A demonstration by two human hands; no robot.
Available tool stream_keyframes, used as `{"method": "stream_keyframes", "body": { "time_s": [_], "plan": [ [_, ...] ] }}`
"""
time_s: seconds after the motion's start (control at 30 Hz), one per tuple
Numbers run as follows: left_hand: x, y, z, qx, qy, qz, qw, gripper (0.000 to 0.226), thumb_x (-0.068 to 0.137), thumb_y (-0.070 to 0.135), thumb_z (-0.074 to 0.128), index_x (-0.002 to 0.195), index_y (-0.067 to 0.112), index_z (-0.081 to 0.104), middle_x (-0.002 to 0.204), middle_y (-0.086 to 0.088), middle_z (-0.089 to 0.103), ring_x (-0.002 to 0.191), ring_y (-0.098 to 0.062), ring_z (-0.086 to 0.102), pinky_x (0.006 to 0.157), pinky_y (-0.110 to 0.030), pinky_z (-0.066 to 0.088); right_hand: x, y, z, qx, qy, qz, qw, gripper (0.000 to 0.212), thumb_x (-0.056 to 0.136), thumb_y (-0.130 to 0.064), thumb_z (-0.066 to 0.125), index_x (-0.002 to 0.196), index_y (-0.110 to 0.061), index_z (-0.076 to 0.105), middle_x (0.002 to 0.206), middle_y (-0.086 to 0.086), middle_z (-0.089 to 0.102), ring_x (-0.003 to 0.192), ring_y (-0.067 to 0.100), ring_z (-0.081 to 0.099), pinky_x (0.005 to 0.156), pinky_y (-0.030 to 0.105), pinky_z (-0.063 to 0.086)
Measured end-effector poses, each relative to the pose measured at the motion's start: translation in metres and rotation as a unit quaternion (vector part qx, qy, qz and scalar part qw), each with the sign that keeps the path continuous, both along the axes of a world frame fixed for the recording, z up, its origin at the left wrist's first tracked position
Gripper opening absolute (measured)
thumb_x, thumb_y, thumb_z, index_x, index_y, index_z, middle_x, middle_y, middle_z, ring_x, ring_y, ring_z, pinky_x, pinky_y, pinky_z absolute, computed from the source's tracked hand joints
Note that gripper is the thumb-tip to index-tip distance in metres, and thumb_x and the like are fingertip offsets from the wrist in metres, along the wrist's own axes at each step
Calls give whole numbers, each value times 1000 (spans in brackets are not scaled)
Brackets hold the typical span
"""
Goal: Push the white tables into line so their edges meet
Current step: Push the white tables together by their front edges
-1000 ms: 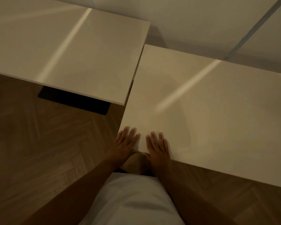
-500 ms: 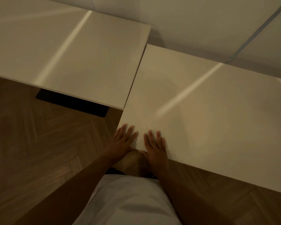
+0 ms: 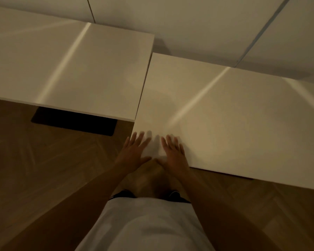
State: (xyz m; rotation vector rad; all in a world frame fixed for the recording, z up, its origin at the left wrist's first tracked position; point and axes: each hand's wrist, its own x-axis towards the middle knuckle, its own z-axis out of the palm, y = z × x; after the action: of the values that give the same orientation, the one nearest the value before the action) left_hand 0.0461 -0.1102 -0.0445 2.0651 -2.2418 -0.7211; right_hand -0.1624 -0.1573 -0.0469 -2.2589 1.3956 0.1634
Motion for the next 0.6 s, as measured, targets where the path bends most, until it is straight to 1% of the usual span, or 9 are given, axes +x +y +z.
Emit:
{"method": "stream_keyframes", "body": {
  "time_s": [0.07, 0.13, 0.27, 0.3, 0.33, 0.4, 0.43, 0.53, 0.6],
  "plan": [
    [5, 3, 9, 13, 12, 1, 1000, 85, 94, 71, 37, 162, 29, 5, 169, -4, -9, 154, -31, -14, 121, -49, -6, -2, 4, 7, 4, -20, -34, 999, 96, 92, -69, 47, 158, -31, -11, 164, 1, -22, 151, 26, -20, 123, 46, -5],
    [10, 4, 17, 26, 20, 3, 999, 91, 86, 79, 18, 162, 30, 7, 169, -2, -9, 154, -30, -14, 122, -48, -6, -10, 9, 14, 10, -33, -67, 997, 96, 92, -69, 46, 158, -32, -13, 166, 2, -20, 153, 26, -16, 123, 46, -5],
    [12, 10, 24, 16, 38, -75, 996, 112, 71, 92, -14, 160, 31, 16, 164, 4, -11, 153, -24, -13, 123, -46, -8, -27, 26, 31, 15, -14, -121, 992, 88, 96, -64, 45, 160, -29, -4, 169, 4, 0, 154, 31, 5, 123, 48, 7],
    [9, 7, 24, 19, 42, -97, 994, 112, 70, 92, -14, 159, 31, 16, 162, 4, -11, 152, -22, -15, 122, -45, -11, -31, 30, 35, 16, -15, -140, 990, 87, 96, -62, 47, 160, -28, -2, 169, 4, 3, 154, 31, 8, 124, 47, 9],
    [5, 2, 22, 18, 46, -113, 992, 104, 76, 91, -6, 159, 32, 16, 164, 2, -8, 151, -22, -15, 120, -43, -13, -35, 33, 39, 16, -18, -158, 987, 87, 96, -61, 48, 160, -27, 0, 169, 4, 5, 154, 31, 9, 124, 47, 10],
    [-7, -8, 19, 26, 40, -138, 989, 79, 93, 76, 25, 158, 32, 17, 169, -5, 3, 153, -26, -10, 118, -40, -14, -48, 35, 45, 6, -27, -184, 982, 87, 95, -60, 51, 160, -27, 3, 169, 4, 9, 154, 28, 12, 124, 46, 13],
    [-15, -12, 18, 29, 42, -146, 988, 77, 94, 72, 31, 158, 32, 19, 169, -7, 9, 155, -28, -6, 118, -40, -13, -57, 35, 47, -1, -31, -194, 981, 88, 95, -61, 51, 160, -27, 4, 168, 3, 12, 153, 27, 15, 123, 46, 15],
    [-50, -18, 26, 27, 76, -157, 984, 106, 76, 91, 1, 158, 29, 27, 169, -5, 13, 156, -28, 0, 121, -43, -7, -97, 42, 55, -23, -34, -221, 974, 87, 94, -61, 54, 159, -24, 11, 165, 3, 25, 149, 25, 25, 121, 44, 24],
    [-81, -23, 31, 9, 86, -164, 983, 114, 71, 93, -9, 158, 29, 28, 169, -5, 12, 156, -27, 1, 121, -41, -6, -130, 48, 58, -37, -21, -239, 970, 88, 93, -61, 55, 160, -23, 12, 164, 4, 27, 148, 25, 26, 119, 43, 26]
  ]
}}
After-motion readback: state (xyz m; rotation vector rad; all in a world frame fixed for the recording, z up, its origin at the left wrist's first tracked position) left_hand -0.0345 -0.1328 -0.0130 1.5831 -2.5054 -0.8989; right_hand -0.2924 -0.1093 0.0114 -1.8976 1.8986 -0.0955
